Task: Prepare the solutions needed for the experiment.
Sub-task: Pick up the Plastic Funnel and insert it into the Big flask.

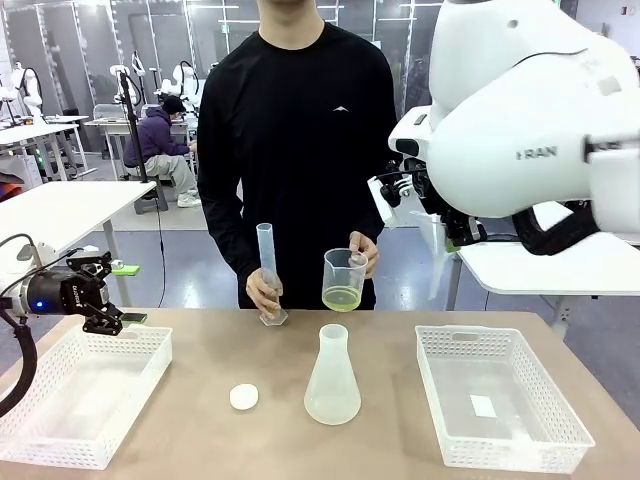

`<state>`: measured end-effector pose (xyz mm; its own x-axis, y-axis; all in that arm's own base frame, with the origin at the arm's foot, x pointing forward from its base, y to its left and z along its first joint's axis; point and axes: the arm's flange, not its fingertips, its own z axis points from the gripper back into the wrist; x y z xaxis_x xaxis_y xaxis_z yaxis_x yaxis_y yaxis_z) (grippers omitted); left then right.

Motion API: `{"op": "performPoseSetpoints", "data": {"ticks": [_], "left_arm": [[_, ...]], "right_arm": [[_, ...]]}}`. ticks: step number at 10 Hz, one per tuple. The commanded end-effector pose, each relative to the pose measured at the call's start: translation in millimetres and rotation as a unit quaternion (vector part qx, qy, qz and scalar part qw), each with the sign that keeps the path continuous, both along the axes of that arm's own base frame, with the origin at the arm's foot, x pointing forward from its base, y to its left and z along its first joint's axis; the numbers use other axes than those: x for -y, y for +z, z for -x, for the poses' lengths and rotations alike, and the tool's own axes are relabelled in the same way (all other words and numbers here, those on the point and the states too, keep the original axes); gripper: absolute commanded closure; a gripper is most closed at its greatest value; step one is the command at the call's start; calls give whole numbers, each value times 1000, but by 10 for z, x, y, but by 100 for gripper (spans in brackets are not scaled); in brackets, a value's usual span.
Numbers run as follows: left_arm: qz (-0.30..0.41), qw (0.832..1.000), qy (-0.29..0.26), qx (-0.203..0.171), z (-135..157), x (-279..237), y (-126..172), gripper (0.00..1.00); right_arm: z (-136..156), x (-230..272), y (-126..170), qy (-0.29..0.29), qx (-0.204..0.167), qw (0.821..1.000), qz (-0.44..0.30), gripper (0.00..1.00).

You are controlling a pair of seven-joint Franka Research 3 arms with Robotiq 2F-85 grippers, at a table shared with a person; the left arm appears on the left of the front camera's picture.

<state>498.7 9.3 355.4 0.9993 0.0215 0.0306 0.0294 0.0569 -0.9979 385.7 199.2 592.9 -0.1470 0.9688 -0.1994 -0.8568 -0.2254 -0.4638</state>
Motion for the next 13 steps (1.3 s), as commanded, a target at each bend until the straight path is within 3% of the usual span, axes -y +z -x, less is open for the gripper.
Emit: {"op": "performPoseSetpoints", "data": {"ticks": [1,4,6,13], "left_arm": [[3,1000,-5,-4,3,-2,24,0],[3,1000,-5,-4,3,-2,24,0],[3,1000,-5,-4,3,-2,24,0],[3,1000,-5,-4,3,-2,24,0]], "right_arm": [[210,19,-103,112,30,992,-39,94],[214,-282,-153,199,64,975,-79,94],[230,-475,-183,227,71,968,-80,94],[272,-586,-175,216,73,971,-67,94]]}}
